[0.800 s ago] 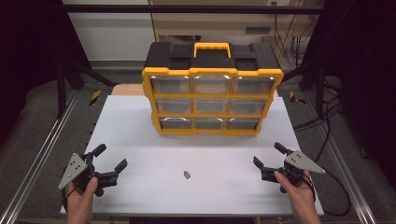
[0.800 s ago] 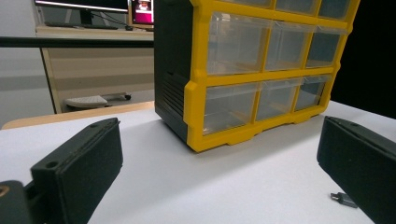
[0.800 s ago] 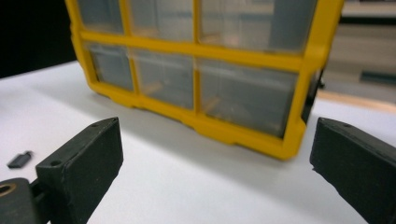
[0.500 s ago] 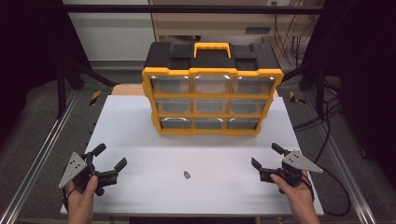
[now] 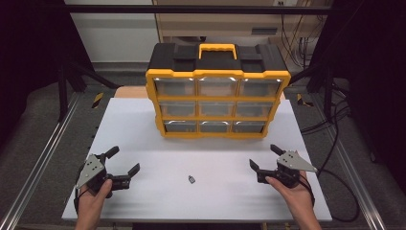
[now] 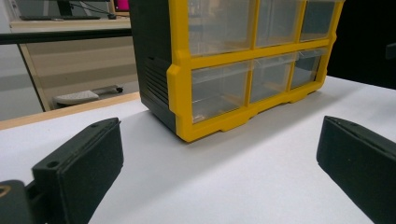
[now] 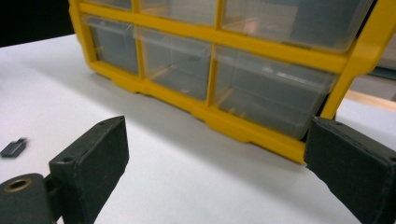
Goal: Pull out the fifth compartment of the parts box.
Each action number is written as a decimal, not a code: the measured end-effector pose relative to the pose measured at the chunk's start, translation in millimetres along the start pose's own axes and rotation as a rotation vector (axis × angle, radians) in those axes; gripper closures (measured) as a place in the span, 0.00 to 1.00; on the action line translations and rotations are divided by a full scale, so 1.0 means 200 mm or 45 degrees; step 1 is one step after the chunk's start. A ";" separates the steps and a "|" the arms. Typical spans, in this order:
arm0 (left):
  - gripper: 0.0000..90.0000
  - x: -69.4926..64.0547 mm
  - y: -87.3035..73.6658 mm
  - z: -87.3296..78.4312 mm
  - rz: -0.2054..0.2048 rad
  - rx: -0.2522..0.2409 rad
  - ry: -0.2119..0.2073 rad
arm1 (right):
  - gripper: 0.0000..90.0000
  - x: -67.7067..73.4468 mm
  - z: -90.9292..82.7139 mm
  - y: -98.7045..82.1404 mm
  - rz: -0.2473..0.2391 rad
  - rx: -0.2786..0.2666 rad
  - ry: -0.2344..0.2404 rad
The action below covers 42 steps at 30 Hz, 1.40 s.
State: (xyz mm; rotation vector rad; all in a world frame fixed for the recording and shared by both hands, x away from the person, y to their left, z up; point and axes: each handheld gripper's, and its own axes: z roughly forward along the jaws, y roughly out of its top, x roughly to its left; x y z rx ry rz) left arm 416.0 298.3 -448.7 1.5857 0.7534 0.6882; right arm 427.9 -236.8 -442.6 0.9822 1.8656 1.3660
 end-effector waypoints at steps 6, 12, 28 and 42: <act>0.01 -0.01 0.00 -0.01 0.017 0.022 0.015 | 0.08 0.03 0.05 0.07 0.005 0.024 -0.004; 0.01 -0.02 -0.01 0.00 -0.002 0.032 -0.002 | 0.09 0.04 0.08 0.12 -0.016 0.040 -0.005; 0.01 -0.05 -0.01 0.01 0.013 0.051 -0.022 | 0.10 0.09 0.18 0.34 -0.157 0.097 -0.038; 0.00 -0.05 -0.01 0.01 0.023 0.055 -0.021 | 0.10 0.15 0.24 0.48 -0.327 0.127 -0.040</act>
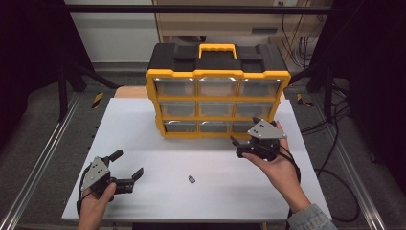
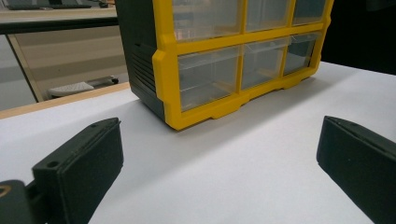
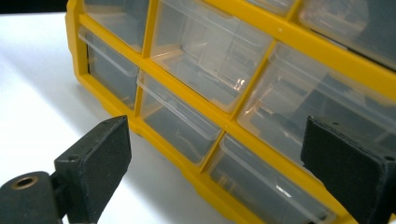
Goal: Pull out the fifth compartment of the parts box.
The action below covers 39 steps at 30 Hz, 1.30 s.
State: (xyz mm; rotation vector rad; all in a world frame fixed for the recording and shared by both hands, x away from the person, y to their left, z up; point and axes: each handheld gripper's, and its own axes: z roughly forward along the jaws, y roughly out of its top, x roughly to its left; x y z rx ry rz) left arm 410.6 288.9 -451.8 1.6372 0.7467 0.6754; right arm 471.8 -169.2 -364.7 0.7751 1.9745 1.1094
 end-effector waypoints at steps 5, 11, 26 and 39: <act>0.00 0.00 0.00 0.00 -0.001 -0.002 -0.001 | 0.11 0.00 0.04 0.04 -0.032 0.027 0.001; 0.01 0.00 0.00 0.00 0.001 -0.002 0.002 | 0.11 0.00 0.05 0.07 -0.057 0.036 -0.011; 0.00 0.01 0.00 -0.01 -0.033 -0.020 0.009 | 0.12 -0.01 0.07 0.14 -0.109 0.022 -0.025; 0.01 0.01 0.00 0.00 -0.031 -0.014 0.008 | 0.18 0.01 0.14 0.17 -0.194 0.048 -0.048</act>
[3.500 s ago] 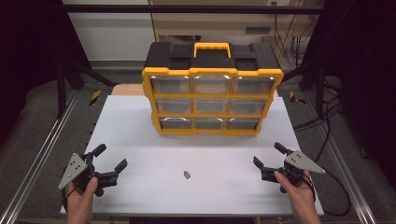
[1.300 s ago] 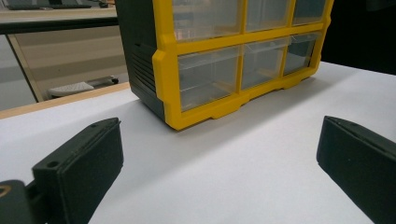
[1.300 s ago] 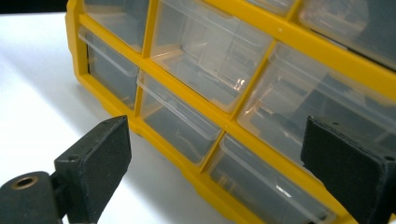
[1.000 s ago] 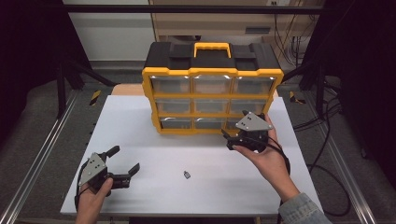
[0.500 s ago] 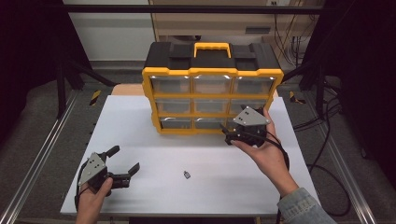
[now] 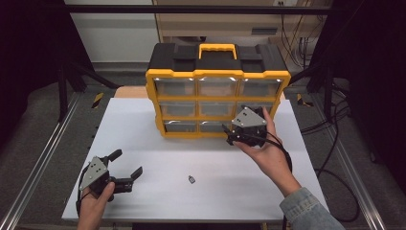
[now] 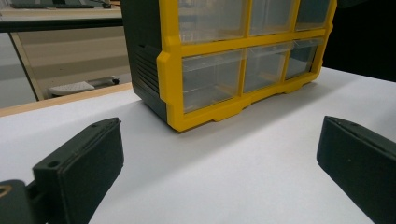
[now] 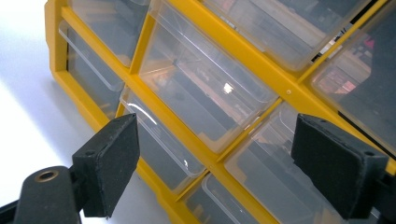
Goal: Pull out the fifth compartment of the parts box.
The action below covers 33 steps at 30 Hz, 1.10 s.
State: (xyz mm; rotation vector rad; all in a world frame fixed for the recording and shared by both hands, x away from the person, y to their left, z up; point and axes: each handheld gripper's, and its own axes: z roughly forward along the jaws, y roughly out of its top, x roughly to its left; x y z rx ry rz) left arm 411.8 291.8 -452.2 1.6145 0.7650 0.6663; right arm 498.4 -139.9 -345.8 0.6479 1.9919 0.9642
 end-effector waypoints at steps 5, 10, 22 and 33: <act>0.01 0.00 0.00 0.00 0.002 -0.001 -0.002 | 0.19 0.00 0.01 0.00 -0.017 0.016 -0.009; 0.01 0.00 0.00 0.00 0.005 0.003 0.001 | 0.20 0.00 0.01 0.01 -0.008 0.018 0.003; 0.01 0.00 0.00 0.00 0.018 0.011 0.000 | 0.26 0.03 0.03 0.02 -0.089 0.038 -0.032; 0.01 -0.01 0.00 0.00 0.025 0.011 0.000 | 0.33 0.06 0.05 0.04 -0.131 0.023 -0.029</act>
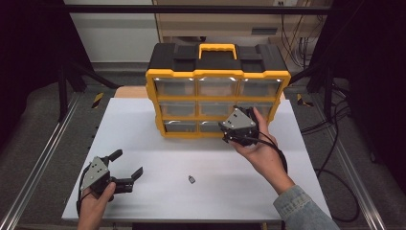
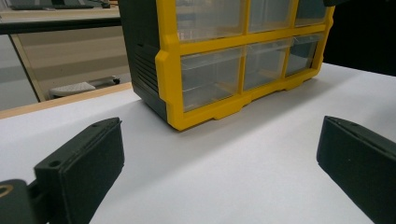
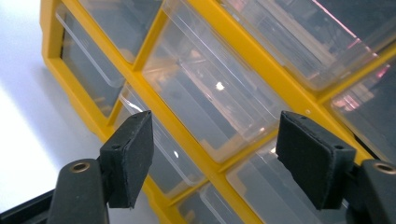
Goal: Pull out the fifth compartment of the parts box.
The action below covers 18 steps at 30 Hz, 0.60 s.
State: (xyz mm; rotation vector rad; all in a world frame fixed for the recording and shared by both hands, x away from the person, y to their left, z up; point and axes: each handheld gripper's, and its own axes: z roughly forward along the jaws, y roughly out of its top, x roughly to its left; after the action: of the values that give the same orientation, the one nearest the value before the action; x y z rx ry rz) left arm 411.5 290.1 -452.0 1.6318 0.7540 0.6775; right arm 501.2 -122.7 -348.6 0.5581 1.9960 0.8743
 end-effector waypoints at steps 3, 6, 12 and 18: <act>0.01 0.00 0.00 0.00 -0.001 -0.001 -0.002 | 0.34 0.00 0.01 0.01 -0.020 -0.001 -0.018; 0.01 0.00 0.00 0.00 -0.001 0.000 -0.004 | 0.35 0.00 0.01 0.01 -0.030 0.005 -0.029; 0.01 0.00 0.00 0.00 -0.006 0.000 -0.008 | 0.38 0.02 0.01 0.01 -0.065 0.017 -0.042; 0.01 0.00 0.00 0.00 -0.005 0.000 -0.010 | 0.46 0.03 0.02 0.01 -0.128 0.004 -0.055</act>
State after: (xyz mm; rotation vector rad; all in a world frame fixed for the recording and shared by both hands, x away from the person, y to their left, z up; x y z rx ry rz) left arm 411.4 289.8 -452.0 1.6320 0.7512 0.6683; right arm 501.7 -116.5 -351.0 0.4702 1.9689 0.7915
